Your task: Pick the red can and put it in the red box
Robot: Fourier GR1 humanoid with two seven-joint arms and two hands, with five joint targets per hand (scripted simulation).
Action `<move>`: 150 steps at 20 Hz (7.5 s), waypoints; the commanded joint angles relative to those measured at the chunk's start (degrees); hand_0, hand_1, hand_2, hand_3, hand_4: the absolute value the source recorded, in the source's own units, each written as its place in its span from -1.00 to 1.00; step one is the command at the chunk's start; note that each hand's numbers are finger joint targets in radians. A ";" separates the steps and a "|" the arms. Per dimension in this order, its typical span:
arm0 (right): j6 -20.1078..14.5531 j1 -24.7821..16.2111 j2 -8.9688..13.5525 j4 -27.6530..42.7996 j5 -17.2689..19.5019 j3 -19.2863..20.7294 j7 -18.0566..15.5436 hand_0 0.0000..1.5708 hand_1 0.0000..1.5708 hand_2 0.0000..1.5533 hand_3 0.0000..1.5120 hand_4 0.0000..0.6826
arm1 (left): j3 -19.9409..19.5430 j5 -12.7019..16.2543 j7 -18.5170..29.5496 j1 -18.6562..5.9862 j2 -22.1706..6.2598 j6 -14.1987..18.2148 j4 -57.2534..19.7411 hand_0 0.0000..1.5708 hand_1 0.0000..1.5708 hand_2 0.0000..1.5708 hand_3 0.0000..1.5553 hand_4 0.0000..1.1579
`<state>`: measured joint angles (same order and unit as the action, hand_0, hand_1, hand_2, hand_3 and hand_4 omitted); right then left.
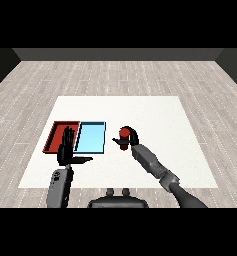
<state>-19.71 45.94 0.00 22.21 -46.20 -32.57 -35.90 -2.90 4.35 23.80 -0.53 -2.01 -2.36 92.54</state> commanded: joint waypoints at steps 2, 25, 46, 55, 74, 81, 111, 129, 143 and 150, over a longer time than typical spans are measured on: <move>0.91 2.78 0.00 -3.30 2.81 0.78 -0.48 0.83 0.83 0.85 0.82 0.75 | -0.19 0.61 -2.77 -1.99 -0.86 -0.39 0.73 -1.00 -1.00 -1.00 -1.00 -1.00; -13.75 -14.91 7.98 47.24 21.22 0.31 14.08 0.84 0.84 0.85 0.84 0.91 | 11.86 -2.29 -7.77 -2.84 2.00 4.25 -0.24 -1.00 -1.00 -1.00 -1.00 -1.00; -10.12 -22.04 0.09 55.58 35.58 5.49 21.01 0.86 0.86 0.86 0.83 0.87 | 26.36 5.63 -5.97 -9.34 2.01 14.26 -15.06 -1.00 -1.00 -1.00 -1.00 -1.00; -7.65 -18.71 0.02 53.03 32.96 8.20 21.10 0.82 0.82 0.85 0.82 0.85 | 25.52 6.15 -8.35 -12.90 1.91 13.76 -17.26 -1.00 -1.00 -1.00 -1.00 -1.00; -17.56 -15.96 0.02 50.60 24.13 -7.17 16.53 0.88 0.88 0.88 0.81 0.88 | 32.12 11.78 -3.67 -16.55 1.97 18.92 -20.50 -1.00 -1.00 -1.00 -1.00 -0.73; -17.59 -14.73 0.03 51.06 25.01 -6.49 17.38 0.79 0.79 0.86 0.81 0.84 | 28.85 15.73 -3.68 -19.90 1.97 29.99 -26.03 0.69 0.69 0.80 0.74 0.64; -14.19 -16.03 0.01 51.11 28.22 -1.70 19.70 -1.00 -1.00 -1.00 -1.00 -1.00 | 24.79 10.18 -5.61 -23.36 1.57 34.75 -28.80 1.00 1.00 1.00 0.93 0.96; -5.67 -38.42 13.50 75.91 28.55 11.99 17.97 -1.00 -1.00 -1.00 -1.00 -1.00 | 22.54 5.30 -12.11 -19.85 -13.24 37.07 -18.67 1.00 1.00 1.00 0.89 0.94; -2.46 -44.53 17.79 69.47 27.39 21.53 16.44 -1.00 -1.00 -1.00 -1.00 -1.00 | 9.28 4.16 -11.57 -26.87 -25.42 29.71 -45.59 1.00 1.00 0.98 0.89 0.90; -2.01 -40.56 18.13 63.27 28.87 23.24 17.15 -1.00 -1.00 -1.00 -1.00 -1.00 | 6.32 1.14 -7.60 -39.34 -22.86 29.49 -71.55 1.00 1.00 0.99 0.92 0.83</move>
<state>-21.71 2.56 18.53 89.93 -18.42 -10.01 -18.51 5.18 6.79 14.68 -33.63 -25.35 27.45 32.75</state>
